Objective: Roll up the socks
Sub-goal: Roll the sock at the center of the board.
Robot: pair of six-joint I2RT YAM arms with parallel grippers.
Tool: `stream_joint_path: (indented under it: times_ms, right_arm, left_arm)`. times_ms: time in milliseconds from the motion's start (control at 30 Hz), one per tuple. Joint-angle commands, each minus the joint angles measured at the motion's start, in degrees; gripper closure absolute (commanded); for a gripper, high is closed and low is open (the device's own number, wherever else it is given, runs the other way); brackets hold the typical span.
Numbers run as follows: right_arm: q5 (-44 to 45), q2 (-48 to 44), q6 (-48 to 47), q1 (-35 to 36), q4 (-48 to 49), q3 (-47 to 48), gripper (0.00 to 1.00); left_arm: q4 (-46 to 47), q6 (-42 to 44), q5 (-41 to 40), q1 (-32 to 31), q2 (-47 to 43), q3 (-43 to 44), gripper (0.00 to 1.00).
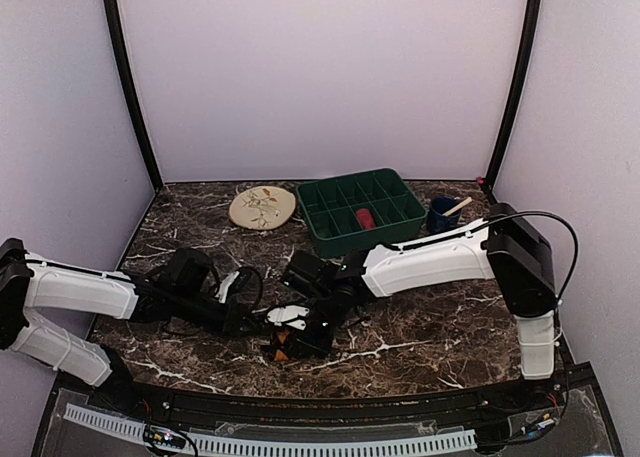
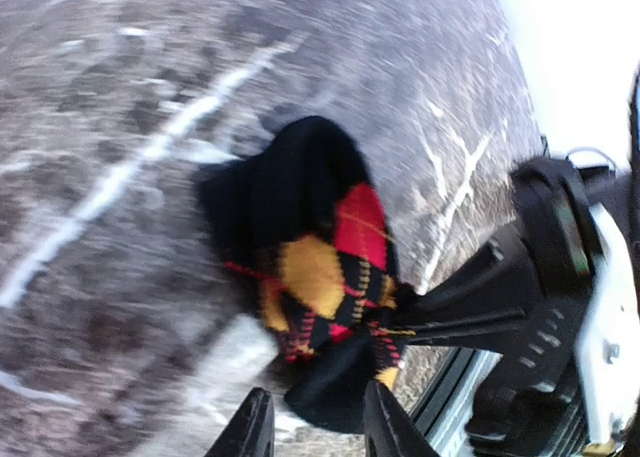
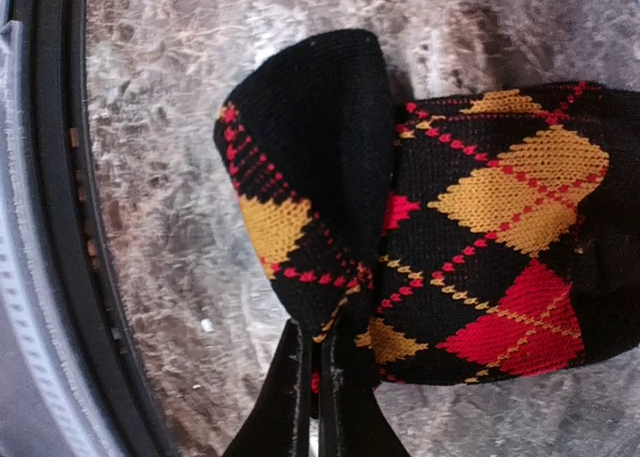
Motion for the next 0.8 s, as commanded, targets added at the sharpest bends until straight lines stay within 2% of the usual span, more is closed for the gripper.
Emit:
stream_joint_path:
  times_ms: [0,200,433,767]
  right_arm:
    - [-10.3,2.3,3.9,-2.2,-4.0,2.8,1.0]
    - [-15.2,3.7,4.0,-4.8,-5.4,3.7,1.0]
    - [-17.8,5.2,2.3,-6.2,-7.7,5.8,1.0]
    - [-19.4,6.6,0.7,-6.7,-10.2,8.1,1.0]
  left_arm:
    - [2.3,-0.7,-5.6,-6.0,-3.5,-1.5,0.67]
    - [4.0,-0.9,-12.1,-10.8,-6.7,-4.0,0.67]
    - [5.8,2.9,-13.4,-13.2,-9.0,-5.0,0.67]
    - [5.3,8.2,-17.0,-16.9,-6.7,-3.5,0.67]
